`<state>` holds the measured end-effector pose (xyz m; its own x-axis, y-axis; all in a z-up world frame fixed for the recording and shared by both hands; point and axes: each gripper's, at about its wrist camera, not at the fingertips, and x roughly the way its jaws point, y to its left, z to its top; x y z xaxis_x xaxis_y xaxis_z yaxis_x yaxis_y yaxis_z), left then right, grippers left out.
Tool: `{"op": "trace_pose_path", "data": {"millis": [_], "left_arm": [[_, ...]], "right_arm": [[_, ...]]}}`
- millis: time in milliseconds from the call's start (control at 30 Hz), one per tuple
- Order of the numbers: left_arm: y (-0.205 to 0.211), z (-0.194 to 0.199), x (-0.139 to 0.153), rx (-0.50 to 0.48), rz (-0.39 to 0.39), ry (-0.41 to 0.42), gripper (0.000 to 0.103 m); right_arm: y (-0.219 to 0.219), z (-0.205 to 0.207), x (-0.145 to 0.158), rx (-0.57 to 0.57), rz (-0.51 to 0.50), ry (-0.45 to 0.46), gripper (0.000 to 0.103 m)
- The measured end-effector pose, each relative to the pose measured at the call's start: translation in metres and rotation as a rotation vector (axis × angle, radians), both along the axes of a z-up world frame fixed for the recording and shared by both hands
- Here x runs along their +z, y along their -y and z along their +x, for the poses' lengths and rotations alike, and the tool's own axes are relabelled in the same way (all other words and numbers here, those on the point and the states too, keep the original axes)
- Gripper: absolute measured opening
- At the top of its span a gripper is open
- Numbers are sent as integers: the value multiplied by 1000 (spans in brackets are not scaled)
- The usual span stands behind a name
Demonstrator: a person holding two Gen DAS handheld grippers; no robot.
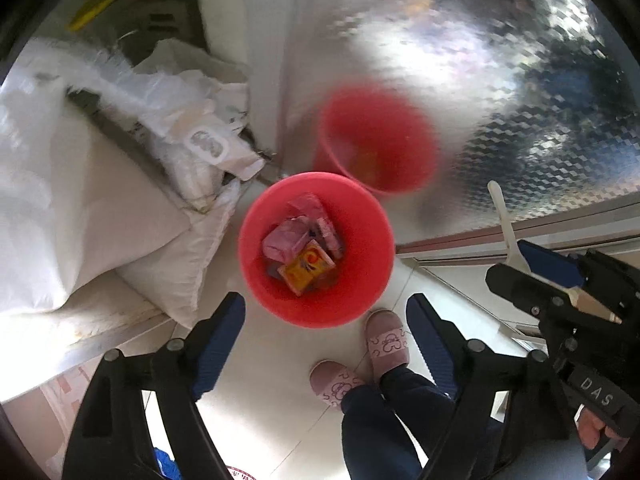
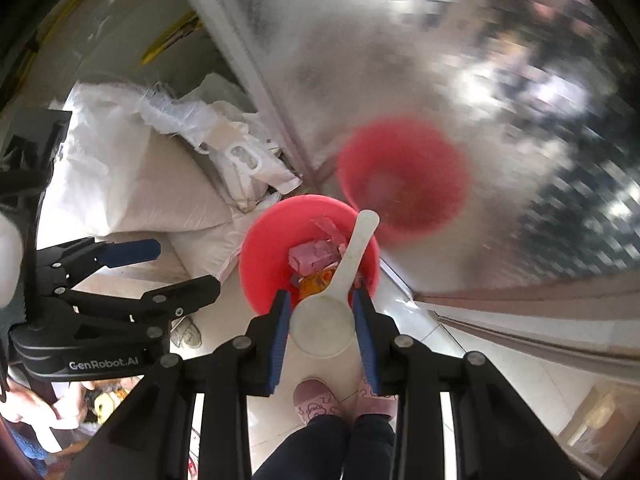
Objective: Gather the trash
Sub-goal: 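Open both tools to drop the yeast packet and scoop into the bucket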
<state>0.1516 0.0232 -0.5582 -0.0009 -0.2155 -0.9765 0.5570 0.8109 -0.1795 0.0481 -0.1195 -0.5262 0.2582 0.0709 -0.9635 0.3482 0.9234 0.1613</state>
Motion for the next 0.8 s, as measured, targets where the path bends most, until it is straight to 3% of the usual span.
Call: {"op": "trace_pose_path", "data": {"millis": [600, 633, 700, 800], "left_arm": [[-66, 9, -12, 210, 54, 18, 82], [-68, 9, -13, 216, 60, 25, 82], [-72, 8, -11, 223, 63, 27, 82], [-75, 7, -9, 235, 60, 29, 82]], "right_arm": [[-41, 34, -7, 267, 20, 10, 30], [-43, 37, -9, 279, 25, 4, 34], [-44, 39, -10, 294, 24, 1, 62], [-49, 37, -6, 313, -8, 29, 68]]}}
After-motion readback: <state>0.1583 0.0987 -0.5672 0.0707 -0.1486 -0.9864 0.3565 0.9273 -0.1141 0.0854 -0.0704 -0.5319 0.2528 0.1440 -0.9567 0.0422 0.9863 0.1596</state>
